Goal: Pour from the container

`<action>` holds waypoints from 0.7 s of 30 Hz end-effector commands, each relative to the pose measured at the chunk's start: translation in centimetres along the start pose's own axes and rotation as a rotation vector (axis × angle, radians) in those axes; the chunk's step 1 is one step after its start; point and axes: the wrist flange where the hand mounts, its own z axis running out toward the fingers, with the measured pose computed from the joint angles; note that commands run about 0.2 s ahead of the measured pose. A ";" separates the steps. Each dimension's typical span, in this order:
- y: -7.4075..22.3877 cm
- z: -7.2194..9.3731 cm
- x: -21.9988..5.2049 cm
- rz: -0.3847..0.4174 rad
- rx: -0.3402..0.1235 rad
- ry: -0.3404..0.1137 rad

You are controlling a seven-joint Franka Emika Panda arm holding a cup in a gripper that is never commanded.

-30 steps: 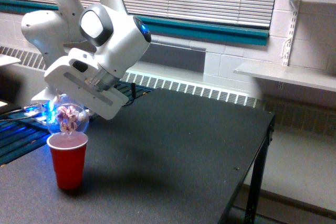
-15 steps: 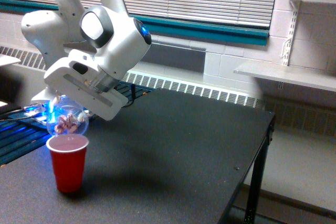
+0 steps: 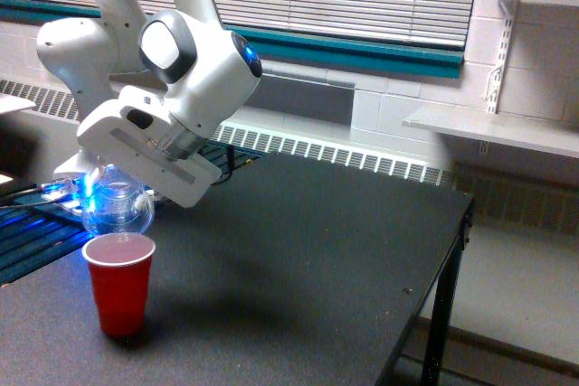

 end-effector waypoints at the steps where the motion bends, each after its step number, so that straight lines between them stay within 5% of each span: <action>1: 0.0 -0.3 -0.1 -0.012 0.009 -0.004; 21: 2.2 -3.5 0.5 -0.006 0.170 0.027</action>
